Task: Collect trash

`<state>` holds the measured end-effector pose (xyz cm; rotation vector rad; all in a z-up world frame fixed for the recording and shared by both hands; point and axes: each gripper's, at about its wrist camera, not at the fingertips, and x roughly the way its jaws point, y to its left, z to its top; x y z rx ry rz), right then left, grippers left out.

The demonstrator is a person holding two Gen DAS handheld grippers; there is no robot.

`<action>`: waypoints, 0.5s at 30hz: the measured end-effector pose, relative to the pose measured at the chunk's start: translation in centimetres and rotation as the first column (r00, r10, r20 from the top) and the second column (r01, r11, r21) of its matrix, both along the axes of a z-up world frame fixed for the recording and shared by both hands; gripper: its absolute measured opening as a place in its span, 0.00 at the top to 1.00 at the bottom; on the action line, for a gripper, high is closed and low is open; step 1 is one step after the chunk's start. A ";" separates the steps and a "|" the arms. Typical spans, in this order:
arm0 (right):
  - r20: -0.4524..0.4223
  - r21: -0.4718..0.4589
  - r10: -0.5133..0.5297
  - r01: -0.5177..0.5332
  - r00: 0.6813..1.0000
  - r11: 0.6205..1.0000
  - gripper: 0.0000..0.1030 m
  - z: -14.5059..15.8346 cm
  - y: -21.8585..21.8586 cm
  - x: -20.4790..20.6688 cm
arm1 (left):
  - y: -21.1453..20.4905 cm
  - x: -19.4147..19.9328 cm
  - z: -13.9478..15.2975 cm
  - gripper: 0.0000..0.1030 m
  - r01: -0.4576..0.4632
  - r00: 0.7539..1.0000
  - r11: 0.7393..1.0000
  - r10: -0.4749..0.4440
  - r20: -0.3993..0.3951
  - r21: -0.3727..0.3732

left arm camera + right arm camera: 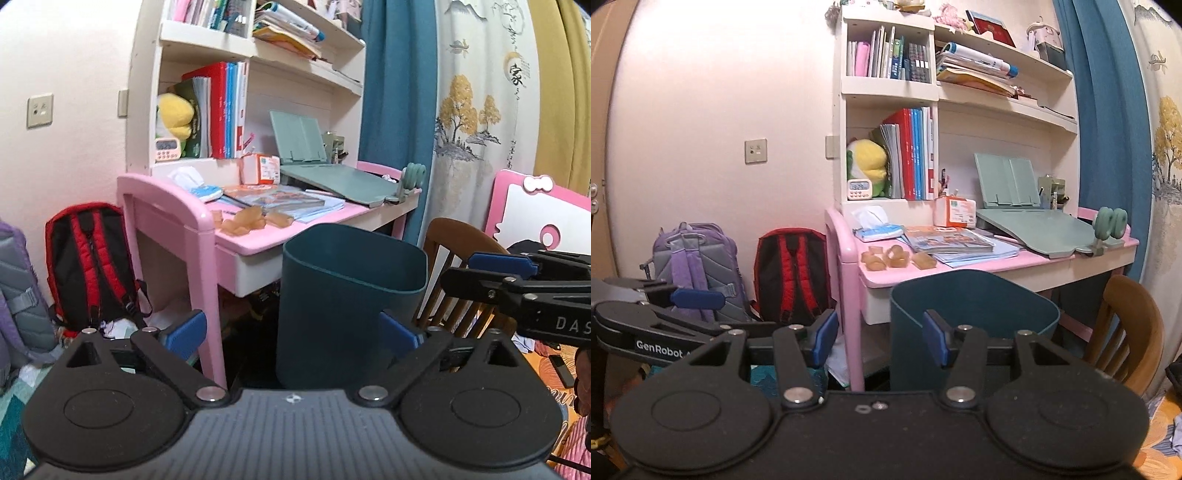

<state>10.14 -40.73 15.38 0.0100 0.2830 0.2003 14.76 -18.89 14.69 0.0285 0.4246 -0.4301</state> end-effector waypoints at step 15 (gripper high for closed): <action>-0.007 0.062 -0.021 0.022 1.000 0.998 0.50 -1.6 1.0 -1.4 | 2.0 -0.4 -2.6 0.03 -0.026 0.999 0.999 0.024 -0.046 -0.030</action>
